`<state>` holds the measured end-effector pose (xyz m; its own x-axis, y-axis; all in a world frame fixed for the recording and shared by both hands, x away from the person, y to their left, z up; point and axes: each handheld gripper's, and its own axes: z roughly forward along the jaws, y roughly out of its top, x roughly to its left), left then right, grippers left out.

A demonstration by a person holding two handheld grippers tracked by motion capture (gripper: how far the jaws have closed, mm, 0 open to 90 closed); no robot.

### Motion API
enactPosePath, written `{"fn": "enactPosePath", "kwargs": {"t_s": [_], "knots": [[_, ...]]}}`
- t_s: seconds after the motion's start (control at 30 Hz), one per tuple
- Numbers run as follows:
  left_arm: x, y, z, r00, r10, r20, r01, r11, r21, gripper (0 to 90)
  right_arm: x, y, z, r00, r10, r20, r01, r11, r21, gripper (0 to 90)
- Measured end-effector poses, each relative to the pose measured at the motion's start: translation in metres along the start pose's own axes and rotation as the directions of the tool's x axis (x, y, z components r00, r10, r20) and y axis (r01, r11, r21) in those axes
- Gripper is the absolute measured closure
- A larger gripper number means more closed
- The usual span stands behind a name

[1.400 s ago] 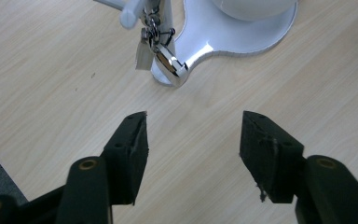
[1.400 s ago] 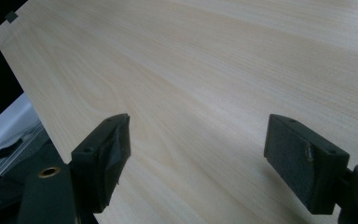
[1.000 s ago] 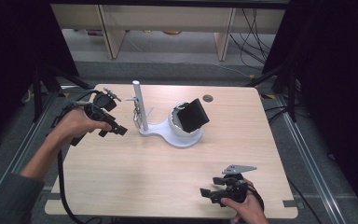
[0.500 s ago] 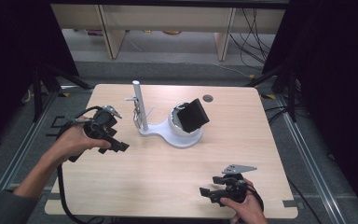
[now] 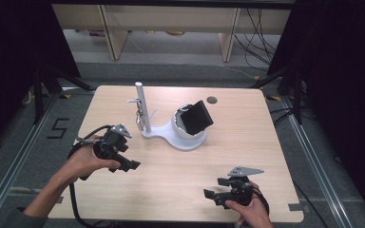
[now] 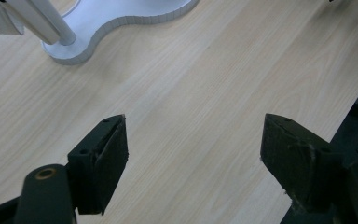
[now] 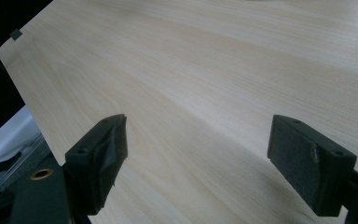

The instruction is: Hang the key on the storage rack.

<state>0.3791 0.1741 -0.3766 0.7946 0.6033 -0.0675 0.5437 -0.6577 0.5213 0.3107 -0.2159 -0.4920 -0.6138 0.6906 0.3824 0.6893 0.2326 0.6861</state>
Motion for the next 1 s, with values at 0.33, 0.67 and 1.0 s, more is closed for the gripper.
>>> {"fn": "enactPosePath", "kwargs": {"t_s": [0.33, 0.67, 1.0], "knots": [[-0.016, -0.018, 0.016, 0.9994, 0.032, 0.010, -0.031, 0.9988, -0.037, 21.8, 0.001, 0.000, 0.000, 1.0000, -0.005, -0.006, 0.005, 1.000, 0.000, 20.7], [-0.030, -0.037, 0.027, 0.9993, 0.037, 0.006, -0.037, 0.9952, -0.090, 21.0, 0.002, 0.001, -0.001, 1.0000, -0.006, 0.007, 0.006, 1.000, 0.018, 20.8], [-0.040, -0.057, 0.039, 0.9980, 0.062, 0.012, -0.060, 0.9921, -0.110, 20.4, 0.002, 0.000, 0.001, 0.9999, -0.012, -0.002, 0.012, 1.000, 0.007, 20.8]]}}
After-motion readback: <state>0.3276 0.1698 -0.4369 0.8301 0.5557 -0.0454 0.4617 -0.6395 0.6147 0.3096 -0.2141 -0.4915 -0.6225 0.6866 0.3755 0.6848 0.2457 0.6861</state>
